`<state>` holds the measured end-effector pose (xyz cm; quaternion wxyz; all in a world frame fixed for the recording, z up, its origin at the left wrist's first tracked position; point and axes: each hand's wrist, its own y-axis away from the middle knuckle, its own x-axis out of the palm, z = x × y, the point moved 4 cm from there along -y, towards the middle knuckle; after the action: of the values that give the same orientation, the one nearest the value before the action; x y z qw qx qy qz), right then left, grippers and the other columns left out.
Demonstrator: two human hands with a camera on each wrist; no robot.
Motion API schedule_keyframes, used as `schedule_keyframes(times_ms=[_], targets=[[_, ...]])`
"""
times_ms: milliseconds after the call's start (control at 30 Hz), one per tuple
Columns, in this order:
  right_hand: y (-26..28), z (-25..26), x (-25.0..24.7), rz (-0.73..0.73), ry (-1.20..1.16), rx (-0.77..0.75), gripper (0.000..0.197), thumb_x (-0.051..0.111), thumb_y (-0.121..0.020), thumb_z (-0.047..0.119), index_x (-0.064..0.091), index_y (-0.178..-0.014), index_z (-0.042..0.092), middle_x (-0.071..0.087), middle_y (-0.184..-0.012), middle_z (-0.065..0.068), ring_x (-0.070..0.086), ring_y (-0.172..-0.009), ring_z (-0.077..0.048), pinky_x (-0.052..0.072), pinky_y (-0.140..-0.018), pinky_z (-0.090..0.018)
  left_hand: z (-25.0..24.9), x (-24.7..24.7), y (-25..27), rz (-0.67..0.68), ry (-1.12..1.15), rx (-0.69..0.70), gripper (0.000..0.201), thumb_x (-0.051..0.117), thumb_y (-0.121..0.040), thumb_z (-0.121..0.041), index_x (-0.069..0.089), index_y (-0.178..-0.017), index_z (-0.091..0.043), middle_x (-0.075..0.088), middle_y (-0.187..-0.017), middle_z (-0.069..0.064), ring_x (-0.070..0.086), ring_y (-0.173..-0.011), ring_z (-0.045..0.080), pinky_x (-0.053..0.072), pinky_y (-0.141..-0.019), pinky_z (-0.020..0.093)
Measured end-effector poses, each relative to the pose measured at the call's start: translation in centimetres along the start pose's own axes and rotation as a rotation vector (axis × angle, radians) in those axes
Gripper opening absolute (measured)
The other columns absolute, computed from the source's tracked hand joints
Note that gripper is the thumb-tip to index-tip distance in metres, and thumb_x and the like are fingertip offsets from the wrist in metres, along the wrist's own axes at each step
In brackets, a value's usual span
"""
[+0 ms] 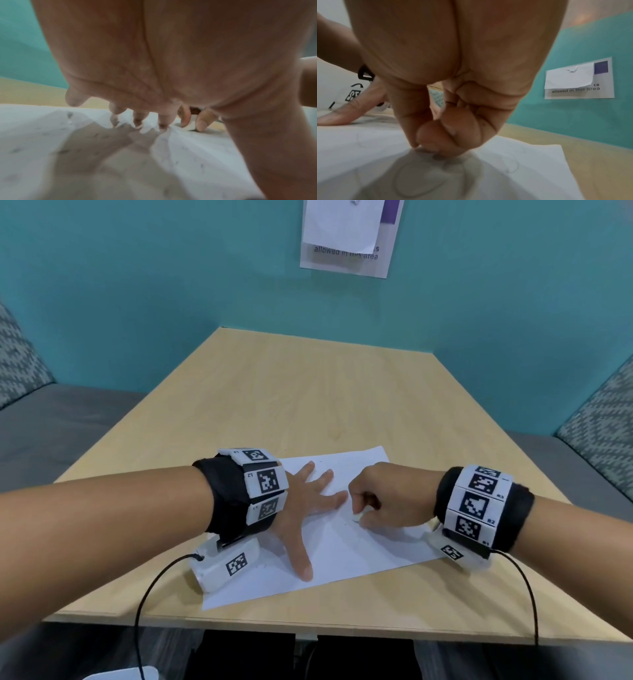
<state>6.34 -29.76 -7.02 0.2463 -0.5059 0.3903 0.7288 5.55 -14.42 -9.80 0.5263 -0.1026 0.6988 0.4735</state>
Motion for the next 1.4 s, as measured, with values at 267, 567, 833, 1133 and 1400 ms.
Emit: schedule_keyframes(times_ms=[267,567,833,1133,1400], targets=[[1.7,3.3,1.1,0.043,-0.057,-0.118,0.003,0.061,-0.082,0.020,0.058,-0.082,0.022,0.056,-0.068,0.010,0.051,-0.061,-0.004,0.042,-0.060,-0.023,-1.7,-1.2,-0.6,0.006,0.023,0.055,0.107,0.078,-0.071,-0.062,0.008,-0.152,-0.054,-0.031,-0.160,0.004,-0.027,-0.145,0.041,-0.006,-0.113,0.064],[1.0,2.8,0.5,0.036,-0.042,-0.099,0.011,0.064,-0.083,0.022,0.065,-0.093,0.019,0.052,-0.068,0.016,0.049,-0.062,0.000,0.039,-0.063,-0.020,-1.8,-1.0,-0.3,-0.007,0.030,0.064,0.105,0.078,-0.073,-0.061,0.013,-0.154,-0.050,-0.032,-0.160,0.003,-0.027,-0.146,0.040,-0.003,-0.114,0.065],[0.8,2.2,0.0,0.011,-0.033,-0.047,0.013,0.064,-0.083,0.021,0.067,-0.095,0.018,0.050,-0.069,0.018,0.049,-0.064,-0.001,0.038,-0.067,-0.021,-1.5,-0.7,-0.6,-0.016,0.063,0.054,0.116,0.080,-0.065,-0.066,0.008,-0.154,-0.049,-0.032,-0.160,0.000,-0.029,-0.145,0.038,-0.005,-0.113,0.065],[0.8,1.7,0.0,0.014,-0.031,-0.043,0.011,0.066,-0.083,0.024,0.066,-0.093,0.020,0.050,-0.068,0.017,0.047,-0.062,0.001,0.037,-0.062,-0.019,-1.7,-0.8,-0.3,-0.025,0.052,0.054,0.110,0.078,-0.072,-0.062,0.002,-0.152,-0.054,-0.033,-0.159,0.004,-0.029,-0.145,0.039,-0.008,-0.114,0.062],[1.2,1.4,0.1,0.015,-0.031,-0.039,0.013,0.067,-0.083,0.026,0.067,-0.094,0.020,0.051,-0.068,0.016,0.048,-0.061,0.001,0.036,-0.060,-0.016,-1.9,-0.8,0.1,-0.014,0.058,0.047,0.113,0.077,-0.072,-0.062,-0.003,-0.151,-0.055,-0.034,-0.159,0.002,-0.028,-0.146,0.038,-0.008,-0.114,0.062]])
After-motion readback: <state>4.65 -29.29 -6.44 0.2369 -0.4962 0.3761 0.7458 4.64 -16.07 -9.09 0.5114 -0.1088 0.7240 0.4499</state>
